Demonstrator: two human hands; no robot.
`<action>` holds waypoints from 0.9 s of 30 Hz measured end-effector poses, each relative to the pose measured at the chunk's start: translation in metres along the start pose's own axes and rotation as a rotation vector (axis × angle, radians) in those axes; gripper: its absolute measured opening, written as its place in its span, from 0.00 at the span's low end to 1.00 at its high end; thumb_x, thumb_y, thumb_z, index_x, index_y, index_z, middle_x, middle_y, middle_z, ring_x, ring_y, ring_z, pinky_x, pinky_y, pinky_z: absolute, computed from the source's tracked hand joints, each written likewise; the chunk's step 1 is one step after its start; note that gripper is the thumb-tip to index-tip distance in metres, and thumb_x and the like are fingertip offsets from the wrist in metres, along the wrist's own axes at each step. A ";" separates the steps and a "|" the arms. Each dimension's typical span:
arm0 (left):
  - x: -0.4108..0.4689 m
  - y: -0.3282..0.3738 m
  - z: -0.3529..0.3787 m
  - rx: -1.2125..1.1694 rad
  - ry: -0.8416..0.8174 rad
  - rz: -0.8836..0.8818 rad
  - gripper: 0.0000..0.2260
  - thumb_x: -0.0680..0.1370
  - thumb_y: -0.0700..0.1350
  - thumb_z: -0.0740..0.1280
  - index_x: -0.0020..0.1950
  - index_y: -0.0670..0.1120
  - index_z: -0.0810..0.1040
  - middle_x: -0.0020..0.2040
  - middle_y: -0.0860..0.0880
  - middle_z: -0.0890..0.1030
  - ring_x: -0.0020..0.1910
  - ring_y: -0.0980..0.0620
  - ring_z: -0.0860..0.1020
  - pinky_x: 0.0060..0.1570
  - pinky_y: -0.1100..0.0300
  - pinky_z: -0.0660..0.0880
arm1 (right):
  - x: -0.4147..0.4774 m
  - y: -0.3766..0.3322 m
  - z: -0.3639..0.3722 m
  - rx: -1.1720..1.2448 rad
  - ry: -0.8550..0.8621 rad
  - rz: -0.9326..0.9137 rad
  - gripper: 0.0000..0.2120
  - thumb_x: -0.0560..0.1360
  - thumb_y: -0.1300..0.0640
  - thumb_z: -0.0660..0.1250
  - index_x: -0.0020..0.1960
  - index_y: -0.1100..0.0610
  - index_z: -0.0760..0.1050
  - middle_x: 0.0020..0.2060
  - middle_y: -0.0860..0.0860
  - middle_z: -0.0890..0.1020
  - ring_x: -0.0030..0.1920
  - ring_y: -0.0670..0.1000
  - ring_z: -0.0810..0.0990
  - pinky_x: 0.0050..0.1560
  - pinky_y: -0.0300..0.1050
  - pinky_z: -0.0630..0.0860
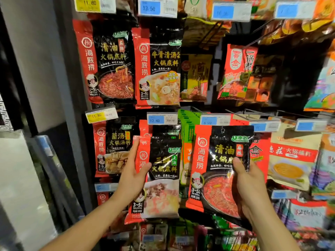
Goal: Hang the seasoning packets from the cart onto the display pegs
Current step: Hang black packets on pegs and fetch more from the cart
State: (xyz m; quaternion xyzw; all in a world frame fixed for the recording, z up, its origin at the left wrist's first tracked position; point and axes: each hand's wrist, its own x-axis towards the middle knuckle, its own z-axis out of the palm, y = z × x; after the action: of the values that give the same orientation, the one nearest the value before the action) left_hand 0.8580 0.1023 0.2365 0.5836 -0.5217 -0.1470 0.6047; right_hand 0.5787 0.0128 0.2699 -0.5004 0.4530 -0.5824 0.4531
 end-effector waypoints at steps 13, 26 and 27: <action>0.056 0.012 0.002 -0.089 0.034 -0.025 0.31 0.82 0.38 0.68 0.79 0.63 0.62 0.76 0.52 0.70 0.70 0.51 0.74 0.72 0.46 0.71 | 0.001 -0.008 0.004 -0.044 0.010 -0.034 0.37 0.82 0.41 0.64 0.83 0.55 0.55 0.81 0.52 0.59 0.80 0.58 0.61 0.78 0.63 0.59; 0.087 0.011 0.006 -0.096 0.099 -0.198 0.32 0.78 0.43 0.74 0.79 0.56 0.65 0.64 0.50 0.77 0.58 0.52 0.79 0.64 0.53 0.74 | 0.000 -0.020 0.007 -0.015 0.005 -0.039 0.33 0.83 0.45 0.64 0.83 0.55 0.57 0.81 0.54 0.61 0.79 0.58 0.61 0.79 0.59 0.58; 0.089 0.009 0.006 -0.093 0.093 -0.192 0.31 0.78 0.44 0.74 0.79 0.55 0.66 0.64 0.50 0.77 0.57 0.52 0.78 0.63 0.54 0.74 | -0.001 -0.021 0.007 0.004 -0.006 -0.039 0.32 0.84 0.47 0.64 0.82 0.56 0.57 0.80 0.54 0.62 0.79 0.57 0.62 0.78 0.56 0.58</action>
State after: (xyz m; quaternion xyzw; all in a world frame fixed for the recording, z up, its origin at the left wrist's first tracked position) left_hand 0.8861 0.0317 0.2836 0.6085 -0.4275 -0.2009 0.6377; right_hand 0.5843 0.0168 0.2914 -0.5101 0.4404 -0.5906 0.4439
